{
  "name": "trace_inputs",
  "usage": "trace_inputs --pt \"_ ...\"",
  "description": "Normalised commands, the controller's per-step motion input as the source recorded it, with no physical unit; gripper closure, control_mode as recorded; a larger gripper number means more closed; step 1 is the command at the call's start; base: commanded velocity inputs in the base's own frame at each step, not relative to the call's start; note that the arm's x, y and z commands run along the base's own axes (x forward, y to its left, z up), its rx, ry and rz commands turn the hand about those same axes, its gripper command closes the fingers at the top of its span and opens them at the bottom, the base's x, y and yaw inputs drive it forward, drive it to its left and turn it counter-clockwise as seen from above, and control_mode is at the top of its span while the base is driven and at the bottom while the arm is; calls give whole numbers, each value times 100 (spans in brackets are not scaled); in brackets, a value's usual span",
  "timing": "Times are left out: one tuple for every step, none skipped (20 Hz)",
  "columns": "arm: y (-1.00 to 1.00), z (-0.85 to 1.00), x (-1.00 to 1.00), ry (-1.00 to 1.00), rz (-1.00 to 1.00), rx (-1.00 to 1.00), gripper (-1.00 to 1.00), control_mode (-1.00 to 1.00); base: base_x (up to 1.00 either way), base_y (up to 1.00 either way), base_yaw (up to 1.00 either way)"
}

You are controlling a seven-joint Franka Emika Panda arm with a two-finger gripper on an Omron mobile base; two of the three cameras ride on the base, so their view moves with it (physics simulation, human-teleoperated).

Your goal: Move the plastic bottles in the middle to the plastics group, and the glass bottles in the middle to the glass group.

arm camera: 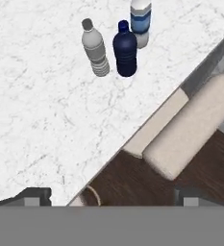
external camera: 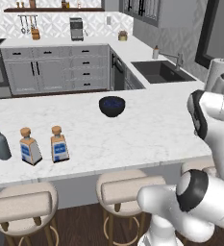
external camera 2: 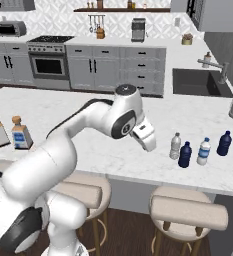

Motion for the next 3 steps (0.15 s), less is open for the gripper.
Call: trace_inputs --pt "100 0 -64 0 34 0 -100 -100 0 0 0" --pt "100 -4 -68 0 36 0 -100 -100 0 0 0" --pt "100 -1 -71 2 39 0 -100 -100 0 0 0"
